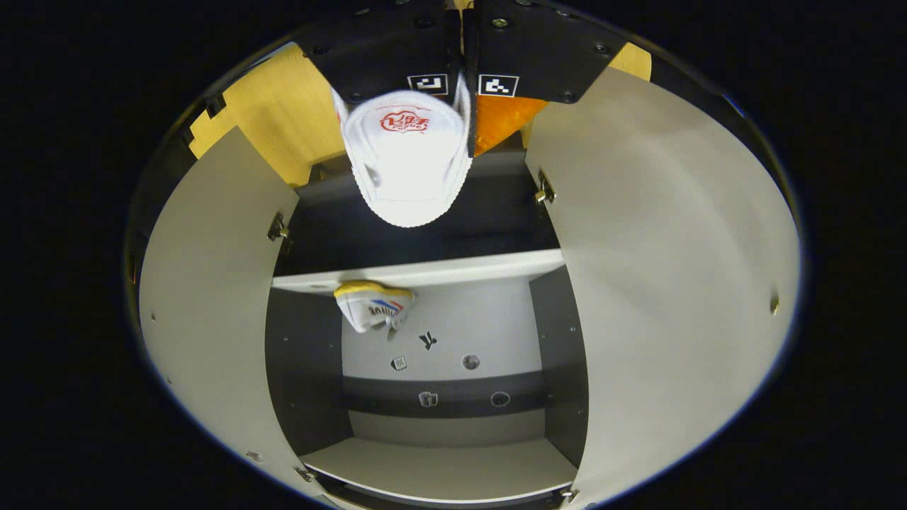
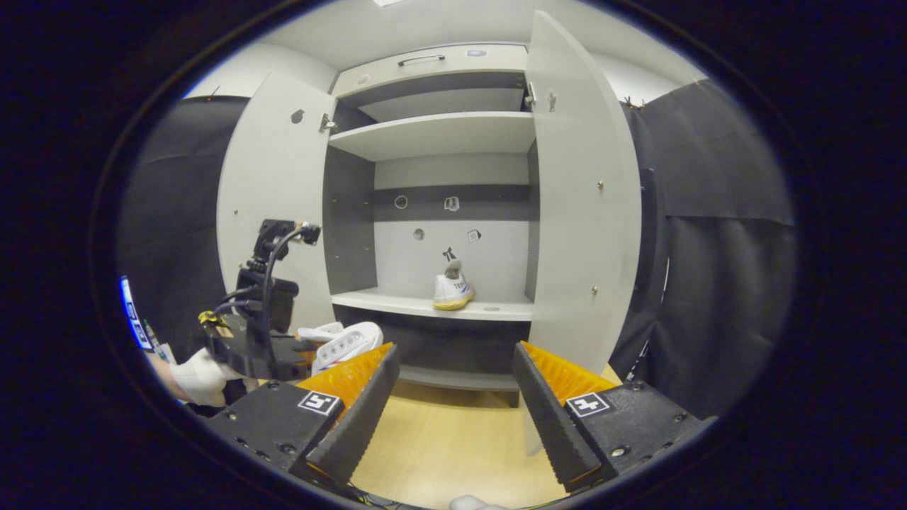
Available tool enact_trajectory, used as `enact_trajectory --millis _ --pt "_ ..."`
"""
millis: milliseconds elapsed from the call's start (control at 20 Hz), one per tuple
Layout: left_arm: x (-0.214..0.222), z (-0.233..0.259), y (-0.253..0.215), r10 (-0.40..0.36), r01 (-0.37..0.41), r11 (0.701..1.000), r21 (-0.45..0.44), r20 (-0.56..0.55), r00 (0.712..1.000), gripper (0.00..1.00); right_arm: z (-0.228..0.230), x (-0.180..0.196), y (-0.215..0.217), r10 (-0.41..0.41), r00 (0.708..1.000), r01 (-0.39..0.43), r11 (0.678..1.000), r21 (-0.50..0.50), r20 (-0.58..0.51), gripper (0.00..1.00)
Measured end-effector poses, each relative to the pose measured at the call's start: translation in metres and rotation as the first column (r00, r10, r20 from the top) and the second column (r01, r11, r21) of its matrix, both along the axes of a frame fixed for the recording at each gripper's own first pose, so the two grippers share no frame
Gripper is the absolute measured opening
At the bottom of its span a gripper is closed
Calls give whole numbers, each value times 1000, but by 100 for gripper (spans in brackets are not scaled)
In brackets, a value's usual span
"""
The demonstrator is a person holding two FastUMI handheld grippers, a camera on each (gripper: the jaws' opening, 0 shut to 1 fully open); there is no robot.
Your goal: Grab one shoe with the right hand and put it into the shoe cabinet, grab the other shoe with the left hand and put it into the shoe cabinet; then close the right door with the right hand and the left door with the left hand.
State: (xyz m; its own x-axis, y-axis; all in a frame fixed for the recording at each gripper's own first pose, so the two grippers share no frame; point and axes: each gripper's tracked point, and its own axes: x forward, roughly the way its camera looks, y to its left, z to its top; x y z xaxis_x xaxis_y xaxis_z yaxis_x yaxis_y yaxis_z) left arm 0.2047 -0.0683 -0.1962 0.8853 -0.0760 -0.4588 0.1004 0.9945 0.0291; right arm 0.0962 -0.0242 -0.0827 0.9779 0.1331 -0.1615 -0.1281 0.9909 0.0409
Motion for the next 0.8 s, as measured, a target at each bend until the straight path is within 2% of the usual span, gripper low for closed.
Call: enact_trajectory --millis 400,600,800 --pt "89 71 -8 48 -50 999 17 117 992 12 3 13 8 69 998 -69 996 -55 8 100" --pt "144 89 -7 70 -80 996 50 173 982 12 -3 13 12 99 995 -100 993 -67 -16 100" --pt "195 92 -9 105 -112 993 28 183 978 12 -9 9 17 139 990 -141 985 -97 -34 100"
